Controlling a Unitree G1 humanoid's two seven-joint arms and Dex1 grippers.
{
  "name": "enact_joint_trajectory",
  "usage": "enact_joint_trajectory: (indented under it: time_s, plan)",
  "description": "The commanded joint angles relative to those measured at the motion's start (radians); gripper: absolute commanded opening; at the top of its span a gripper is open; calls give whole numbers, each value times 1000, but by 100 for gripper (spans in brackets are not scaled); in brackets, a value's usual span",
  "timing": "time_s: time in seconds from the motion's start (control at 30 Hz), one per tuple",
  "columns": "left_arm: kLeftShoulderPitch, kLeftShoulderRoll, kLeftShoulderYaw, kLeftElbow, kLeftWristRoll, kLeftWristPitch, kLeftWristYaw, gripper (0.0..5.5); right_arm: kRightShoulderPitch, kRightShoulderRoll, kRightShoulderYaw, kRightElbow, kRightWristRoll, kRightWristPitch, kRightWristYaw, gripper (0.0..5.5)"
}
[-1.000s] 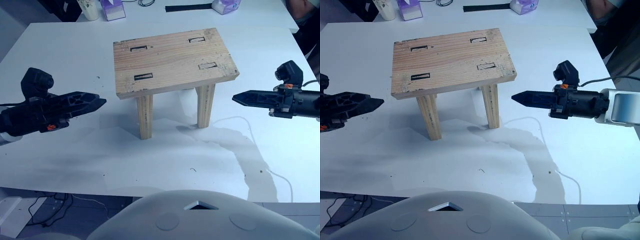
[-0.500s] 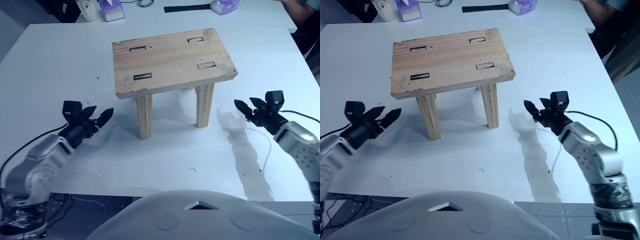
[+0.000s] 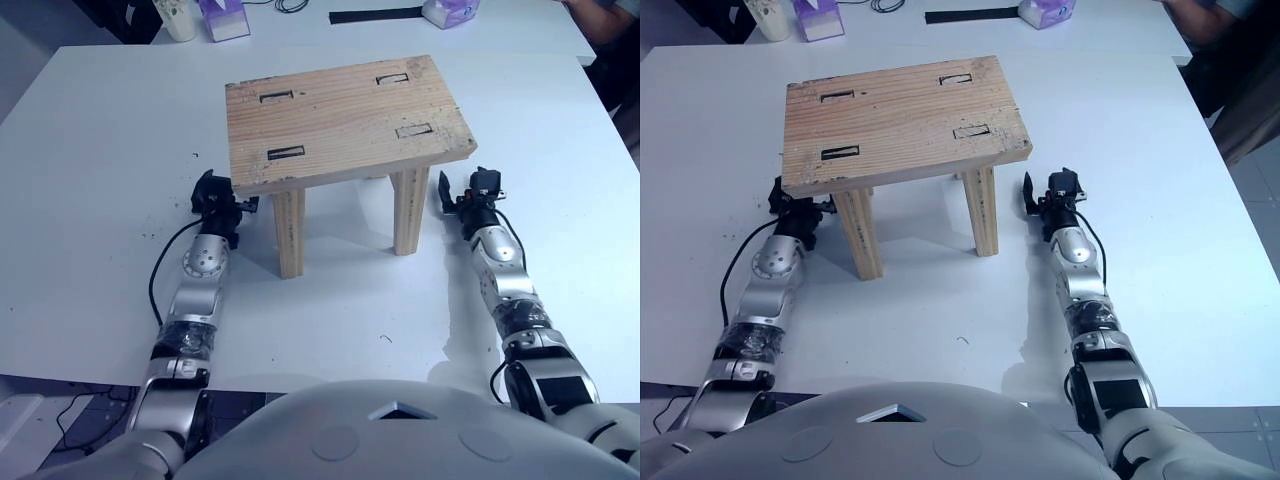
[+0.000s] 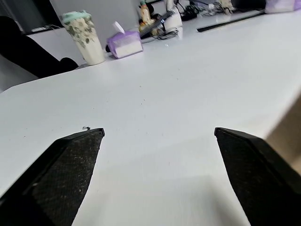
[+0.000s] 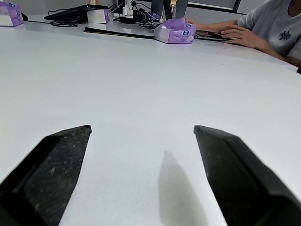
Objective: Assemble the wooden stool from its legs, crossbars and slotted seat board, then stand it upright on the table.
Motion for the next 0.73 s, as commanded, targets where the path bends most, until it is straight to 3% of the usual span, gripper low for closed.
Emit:
enact_joint_trajectory:
  time_s: [0.03, 0.73]
  plan:
    - [-70, -37, 45, 118, 7, -82, 14, 436, -69, 27, -43, 121, -30, -67, -11, 403]
    - [-107, -108, 130, 202, -5, -199, -15, 436, -229, 49, -102, 337, -119, -174, -2, 403]
